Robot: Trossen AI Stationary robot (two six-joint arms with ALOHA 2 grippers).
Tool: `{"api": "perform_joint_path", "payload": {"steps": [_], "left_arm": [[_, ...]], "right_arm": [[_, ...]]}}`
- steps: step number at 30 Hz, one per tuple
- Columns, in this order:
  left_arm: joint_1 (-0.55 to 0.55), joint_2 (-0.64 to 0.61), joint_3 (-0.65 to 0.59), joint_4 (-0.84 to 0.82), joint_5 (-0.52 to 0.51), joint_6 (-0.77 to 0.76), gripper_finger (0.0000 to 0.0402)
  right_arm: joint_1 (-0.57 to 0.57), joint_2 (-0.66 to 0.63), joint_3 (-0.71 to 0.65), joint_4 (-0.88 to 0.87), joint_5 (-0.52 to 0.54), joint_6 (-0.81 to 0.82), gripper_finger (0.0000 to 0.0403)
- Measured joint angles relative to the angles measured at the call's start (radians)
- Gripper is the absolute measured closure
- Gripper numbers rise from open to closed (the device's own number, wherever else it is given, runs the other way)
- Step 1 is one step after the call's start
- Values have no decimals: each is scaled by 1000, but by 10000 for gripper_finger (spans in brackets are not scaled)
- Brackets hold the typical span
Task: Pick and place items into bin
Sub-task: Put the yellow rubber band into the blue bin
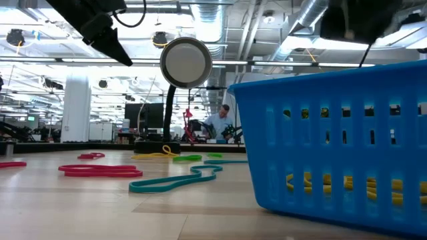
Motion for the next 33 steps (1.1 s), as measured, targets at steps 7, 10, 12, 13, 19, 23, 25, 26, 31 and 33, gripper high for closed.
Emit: {"api": "perform_joint_path", "payload": {"steps": [7,10,12,13,19,23,25,26,31,33], "left_arm": [[0,25,1,73,117,30,341],[0,63,1,101,122,55,341],[0,94,1,117,118,61,341],[1,110,1,125,117,60,341],[52,225,1,153,138,40,341],[111,320,1,174,288,40,341],[124,377,1,217,354,47,341],[127,408,1,240,371,48,341],[131,541,3,288,385,43,341],[131,576,3,294,382,29,341]], "right_arm": [[-4,-102,0,-24,249,-217,310],[-6,-172,0,-58,450,-299,310],[-6,-222,0,-94,578,-329,310],[-6,-248,0,-116,633,-331,310],[-34,-389,0,-170,918,-328,310],[-96,-452,1,-186,932,-326,310],[-126,-464,-6,-180,920,-326,310],[-141,-468,-14,-176,919,-326,310],[-197,-454,-68,-178,878,-318,310],[-213,-437,-83,-175,841,-300,310]]}}
